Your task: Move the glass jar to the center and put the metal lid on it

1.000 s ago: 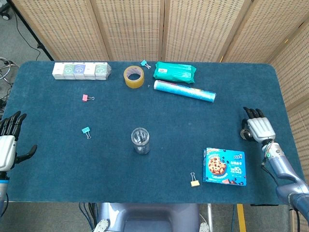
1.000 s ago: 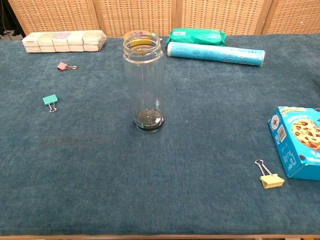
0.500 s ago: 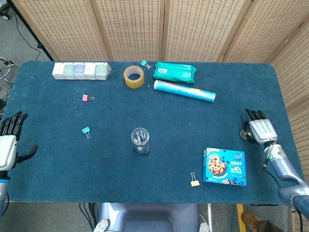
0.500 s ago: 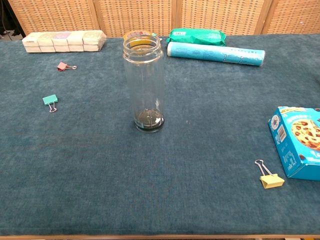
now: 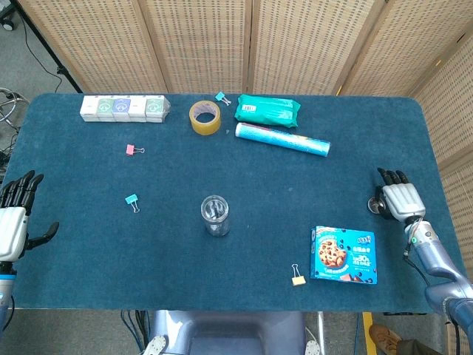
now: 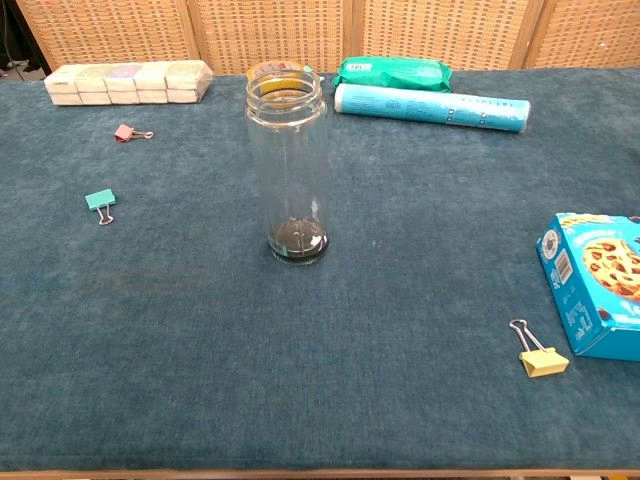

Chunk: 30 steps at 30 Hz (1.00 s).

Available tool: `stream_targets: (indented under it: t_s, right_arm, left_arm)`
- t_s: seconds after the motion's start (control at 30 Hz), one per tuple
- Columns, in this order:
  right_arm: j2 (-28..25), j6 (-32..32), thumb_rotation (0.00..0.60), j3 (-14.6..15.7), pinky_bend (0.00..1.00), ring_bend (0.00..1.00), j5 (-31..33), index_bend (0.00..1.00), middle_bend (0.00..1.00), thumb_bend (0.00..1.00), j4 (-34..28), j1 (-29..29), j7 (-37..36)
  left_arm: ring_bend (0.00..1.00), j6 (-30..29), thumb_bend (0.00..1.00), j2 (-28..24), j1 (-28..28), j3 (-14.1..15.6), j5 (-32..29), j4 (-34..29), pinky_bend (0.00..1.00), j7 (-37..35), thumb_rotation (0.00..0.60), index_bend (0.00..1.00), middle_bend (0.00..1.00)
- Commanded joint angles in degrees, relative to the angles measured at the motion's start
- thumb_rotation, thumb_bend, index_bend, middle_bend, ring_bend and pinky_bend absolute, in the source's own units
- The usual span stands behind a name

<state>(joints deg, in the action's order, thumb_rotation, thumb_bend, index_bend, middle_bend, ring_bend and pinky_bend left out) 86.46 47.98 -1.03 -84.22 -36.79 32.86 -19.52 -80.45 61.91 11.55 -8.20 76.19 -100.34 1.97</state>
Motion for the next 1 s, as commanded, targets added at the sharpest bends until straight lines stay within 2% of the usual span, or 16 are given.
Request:
stream_targets:
  t_s: [0.03, 0.4, 0.67, 0.87, 1.0]
  right_arm:
    - [0.2, 0.0, 0.6, 0.0, 0.0, 0.0, -0.1, 0.49, 0.0, 0.45, 0.4, 0.0, -0.4]
    - [1.4, 0.3, 0.6, -0.1, 0.0, 0.0, -0.2, 0.6, 0.0, 0.46, 2.5, -0.2, -1.6]
    - [1.2, 1.7, 0.6, -0.5, 0.0, 0.0, -0.2, 0.61, 0.0, 0.46, 2.7, -0.4, -1.7]
    - [-1.4, 5.1, 0.6, -1.8, 0.0, 0.0, 0.2, 0.61, 0.0, 0.47, -0.7, -0.7, 0.2]
    - [-4.2, 7.5, 0.6, -2.7, 0.0, 0.0, 0.6, 0.62, 0.0, 0.47, -5.5, -1.1, 3.0]
  left_arm:
    - [0.0, 0.1, 0.28, 0.0, 0.0, 0.0, 0.0, 0.0, 0.0, -0.1, 0.6, 0.0, 0.0]
    - [0.0, 0.3, 0.28, 0.0, 0.1, 0.0, 0.1, 0.0, 0.0, -0.2, 0.6, 0.0, 0.0]
    - [0.0, 0.6, 0.28, -0.1, 0.2, 0.1, 0.1, 0.0, 0.0, -0.4, 0.6, 0.0, 0.0]
    - [0.0, 0.3, 0.28, -0.5, 0.0, 0.1, 0.6, -0.2, 0.0, -1.2, 0.6, 0.0, 0.0]
    - [0.0, -0.3, 0.28, -1.0, -0.4, 0.3, 1.6, -0.4, 0.0, -2.2, 0.6, 0.0, 0.0]
